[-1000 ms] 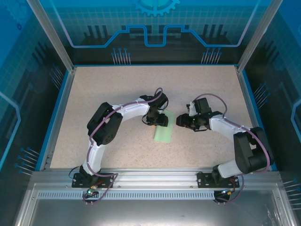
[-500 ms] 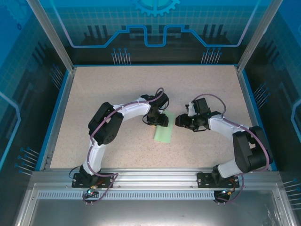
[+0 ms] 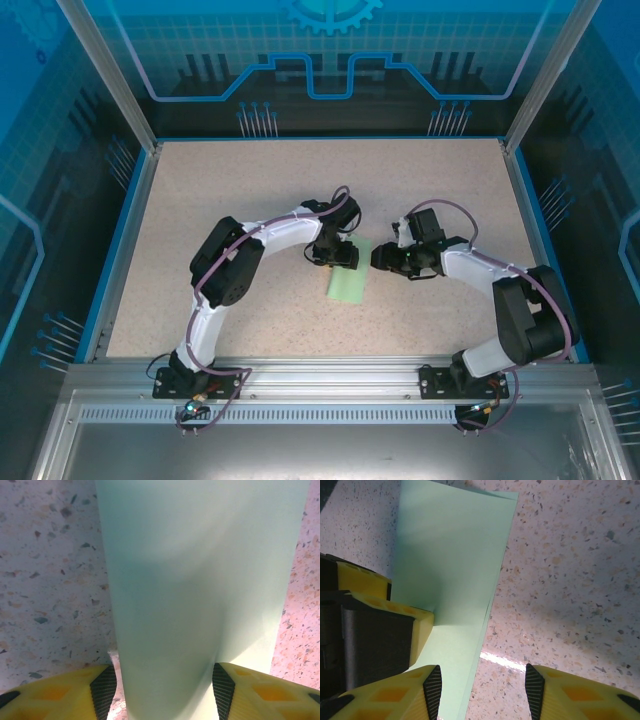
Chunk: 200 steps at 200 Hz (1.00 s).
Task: Fold a paper plane with a square sheet of paper (fold left side to right side)
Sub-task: First fold in half a square sheet of paper at the center of the table.
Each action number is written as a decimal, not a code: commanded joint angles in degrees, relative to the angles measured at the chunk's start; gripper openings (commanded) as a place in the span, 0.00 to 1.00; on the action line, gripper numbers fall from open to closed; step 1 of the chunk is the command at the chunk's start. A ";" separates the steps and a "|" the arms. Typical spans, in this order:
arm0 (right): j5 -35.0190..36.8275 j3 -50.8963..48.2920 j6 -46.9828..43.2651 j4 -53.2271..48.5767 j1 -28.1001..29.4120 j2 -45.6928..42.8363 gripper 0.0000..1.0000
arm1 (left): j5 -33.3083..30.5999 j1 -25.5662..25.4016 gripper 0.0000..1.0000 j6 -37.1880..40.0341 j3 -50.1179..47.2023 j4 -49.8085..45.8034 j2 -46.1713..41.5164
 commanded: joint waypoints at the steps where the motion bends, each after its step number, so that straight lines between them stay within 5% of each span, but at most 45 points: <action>1: -0.81 0.13 0.65 0.52 0.96 0.99 0.51 | 5.23 -3.27 0.58 -0.14 -1.14 5.54 7.78; 200: -0.37 0.12 0.61 0.30 1.10 1.57 0.51 | 4.84 -1.79 0.57 -1.84 -5.61 6.58 0.25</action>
